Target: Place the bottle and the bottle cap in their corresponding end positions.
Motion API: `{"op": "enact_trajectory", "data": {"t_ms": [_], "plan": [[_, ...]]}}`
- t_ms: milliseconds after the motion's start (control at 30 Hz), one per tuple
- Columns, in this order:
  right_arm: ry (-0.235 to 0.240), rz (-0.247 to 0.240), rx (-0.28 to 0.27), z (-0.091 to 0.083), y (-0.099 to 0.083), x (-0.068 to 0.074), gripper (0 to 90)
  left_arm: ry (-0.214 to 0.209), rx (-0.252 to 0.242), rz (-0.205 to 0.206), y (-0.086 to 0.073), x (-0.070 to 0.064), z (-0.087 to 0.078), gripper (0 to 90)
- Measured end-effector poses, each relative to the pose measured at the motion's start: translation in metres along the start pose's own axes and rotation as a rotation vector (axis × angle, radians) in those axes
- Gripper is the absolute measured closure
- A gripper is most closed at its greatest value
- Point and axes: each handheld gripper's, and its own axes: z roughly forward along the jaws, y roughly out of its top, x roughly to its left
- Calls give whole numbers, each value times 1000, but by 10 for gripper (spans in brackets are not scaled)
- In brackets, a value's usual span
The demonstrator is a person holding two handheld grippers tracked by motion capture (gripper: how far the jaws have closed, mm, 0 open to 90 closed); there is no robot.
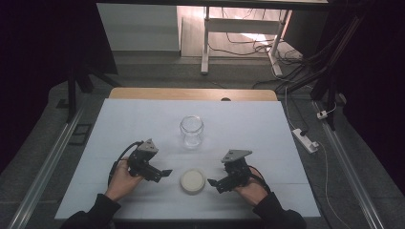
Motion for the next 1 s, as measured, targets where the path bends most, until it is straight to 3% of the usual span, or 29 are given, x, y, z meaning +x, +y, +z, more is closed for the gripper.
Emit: {"op": "enact_trajectory", "data": {"t_ms": [367,1000], "plan": [[-36,22,4,-19,-15,-5,0,31,-25,-43,-27,-8,-26,0],[-105,155,-36,-64,-51,-19,0,112,-33,-139,-76,-16,-63,0]]}}
